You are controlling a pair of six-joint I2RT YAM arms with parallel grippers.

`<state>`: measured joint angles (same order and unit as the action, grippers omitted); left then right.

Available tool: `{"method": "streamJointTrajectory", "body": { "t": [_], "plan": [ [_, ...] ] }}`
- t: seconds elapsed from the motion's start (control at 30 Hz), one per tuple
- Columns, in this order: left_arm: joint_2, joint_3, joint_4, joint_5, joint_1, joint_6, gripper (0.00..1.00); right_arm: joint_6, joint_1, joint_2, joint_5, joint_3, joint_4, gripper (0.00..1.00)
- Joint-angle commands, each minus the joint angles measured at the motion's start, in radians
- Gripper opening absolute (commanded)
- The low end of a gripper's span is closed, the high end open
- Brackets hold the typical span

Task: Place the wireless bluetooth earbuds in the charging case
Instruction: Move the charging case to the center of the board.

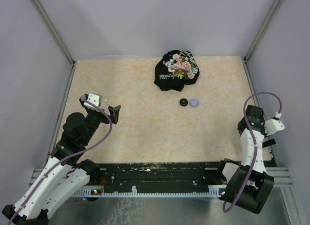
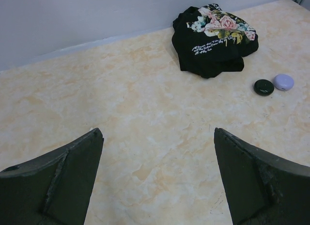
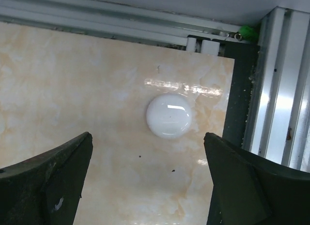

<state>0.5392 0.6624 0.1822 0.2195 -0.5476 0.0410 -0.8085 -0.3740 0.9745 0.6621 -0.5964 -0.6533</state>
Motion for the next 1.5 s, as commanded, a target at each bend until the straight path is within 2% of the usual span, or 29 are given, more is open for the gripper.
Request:
{"method": "streamJointTrajectory", "body": {
  "t": [0.0, 0.17, 0.37, 0.77, 1.17, 1.3, 1.47],
  "plan": [
    [-0.010, -0.007, -0.030, -0.018, -0.003, -0.010, 1.00, 0.007, -0.104, -0.012, 0.033, 0.019, 0.046, 0.95],
    [-0.010, -0.007, -0.030, -0.015, -0.005, -0.009, 1.00, 0.095, -0.203, 0.034, -0.088, 0.048, 0.136, 0.87],
    [-0.011, -0.008, -0.030, -0.019, -0.006, -0.009, 1.00, 0.140, -0.235, 0.102, -0.179, 0.064, 0.198, 0.72],
    [-0.017, -0.010, -0.031, -0.026, -0.008, -0.006, 1.00, 0.156, -0.256, 0.196, -0.228, 0.087, 0.245, 0.60],
    [-0.013, -0.009, -0.032, -0.036, -0.008, -0.005, 1.00, 0.204, -0.254, 0.227, -0.366, 0.088, 0.270, 0.45],
    [-0.012, -0.008, -0.032, -0.038, -0.007, -0.003, 1.00, 0.212, -0.186, 0.232, -0.399, 0.077, 0.256, 0.43],
    [-0.005, -0.007, -0.028, -0.032, -0.006, -0.002, 1.00, 0.181, 0.027, 0.234, -0.365, 0.040, 0.198, 0.42]
  ]
}}
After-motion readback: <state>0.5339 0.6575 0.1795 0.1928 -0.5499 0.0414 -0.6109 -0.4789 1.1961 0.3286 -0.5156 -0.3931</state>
